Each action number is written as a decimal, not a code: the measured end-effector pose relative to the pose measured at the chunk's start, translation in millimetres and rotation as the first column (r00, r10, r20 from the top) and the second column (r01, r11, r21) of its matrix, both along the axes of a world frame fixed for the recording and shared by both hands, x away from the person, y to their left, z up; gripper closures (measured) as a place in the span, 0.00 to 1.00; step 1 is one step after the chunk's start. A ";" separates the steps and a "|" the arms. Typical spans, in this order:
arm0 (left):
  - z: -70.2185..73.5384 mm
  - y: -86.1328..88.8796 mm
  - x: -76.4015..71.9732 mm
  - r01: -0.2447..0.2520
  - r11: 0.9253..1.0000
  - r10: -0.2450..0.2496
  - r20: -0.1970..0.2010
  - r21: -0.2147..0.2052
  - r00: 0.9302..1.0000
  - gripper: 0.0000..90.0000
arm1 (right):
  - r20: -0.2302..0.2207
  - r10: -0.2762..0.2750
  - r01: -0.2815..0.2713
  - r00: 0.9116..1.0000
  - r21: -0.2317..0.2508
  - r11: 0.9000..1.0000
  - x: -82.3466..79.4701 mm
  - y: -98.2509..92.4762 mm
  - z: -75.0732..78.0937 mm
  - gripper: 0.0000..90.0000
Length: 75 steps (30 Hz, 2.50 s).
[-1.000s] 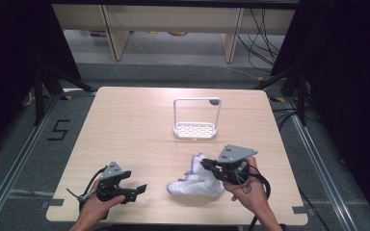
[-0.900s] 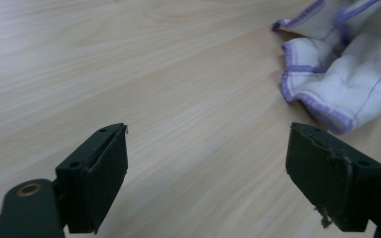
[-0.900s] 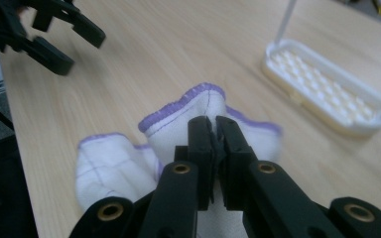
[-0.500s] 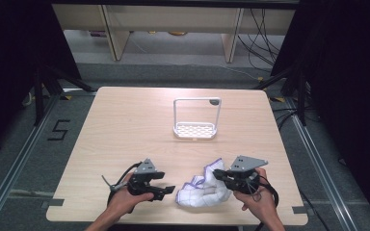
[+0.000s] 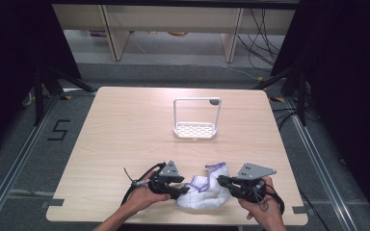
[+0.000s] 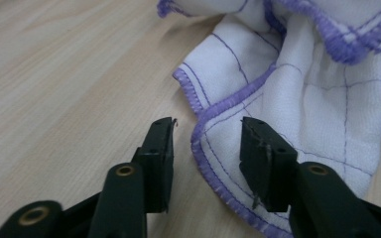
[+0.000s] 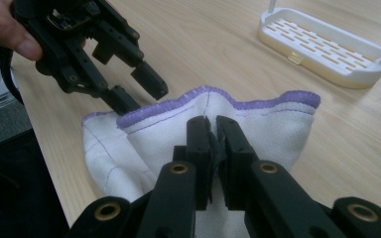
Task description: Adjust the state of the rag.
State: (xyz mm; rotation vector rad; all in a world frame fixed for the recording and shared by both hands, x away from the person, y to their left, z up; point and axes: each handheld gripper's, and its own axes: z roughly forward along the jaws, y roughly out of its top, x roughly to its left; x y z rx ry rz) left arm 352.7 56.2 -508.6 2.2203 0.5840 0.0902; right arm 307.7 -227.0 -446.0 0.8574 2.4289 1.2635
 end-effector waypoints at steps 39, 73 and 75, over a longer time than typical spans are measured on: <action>18.1 68.8 -47.7 -0.043 0.986 0.052 0.052 -0.161 0.997 0.99 | -0.025 -0.010 0.007 1.000 -0.123 0.992 -14.0 -3.0 -22.5 0.95; 12.8 6.1 50.6 -0.182 0.980 0.181 -0.023 -0.075 0.983 0.49 | -0.122 -0.214 0.210 0.969 -0.050 0.977 16.1 -64.9 -5.0 0.43; 11.7 2.6 52.3 -0.181 0.981 0.180 -0.026 -0.075 0.983 0.49 | -0.141 -0.255 0.248 0.957 -0.065 0.967 29.0 -68.2 -8.8 0.42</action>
